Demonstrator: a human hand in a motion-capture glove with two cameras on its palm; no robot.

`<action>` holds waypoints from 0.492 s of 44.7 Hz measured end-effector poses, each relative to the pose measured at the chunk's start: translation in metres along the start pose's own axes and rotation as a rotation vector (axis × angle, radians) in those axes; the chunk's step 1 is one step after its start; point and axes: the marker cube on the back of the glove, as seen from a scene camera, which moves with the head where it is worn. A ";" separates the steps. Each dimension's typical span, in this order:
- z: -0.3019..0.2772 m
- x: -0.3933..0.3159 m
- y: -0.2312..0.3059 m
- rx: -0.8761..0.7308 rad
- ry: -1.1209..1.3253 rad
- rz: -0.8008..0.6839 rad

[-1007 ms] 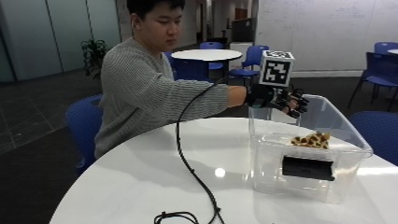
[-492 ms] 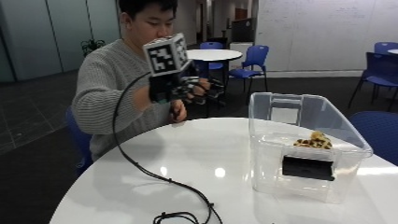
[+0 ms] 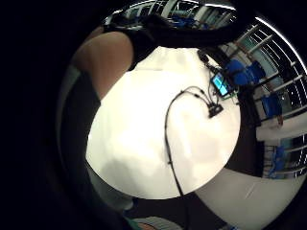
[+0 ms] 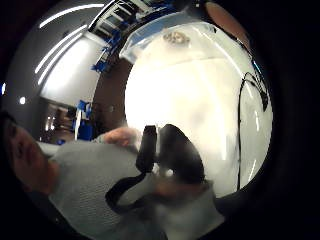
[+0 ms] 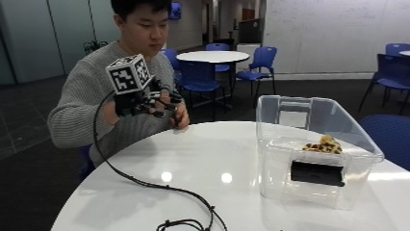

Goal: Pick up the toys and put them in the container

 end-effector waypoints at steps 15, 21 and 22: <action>0.077 -0.053 0.113 -0.031 -0.020 0.097; 0.080 -0.050 0.109 -0.035 0.007 0.095; 0.080 -0.050 0.108 -0.034 0.006 0.094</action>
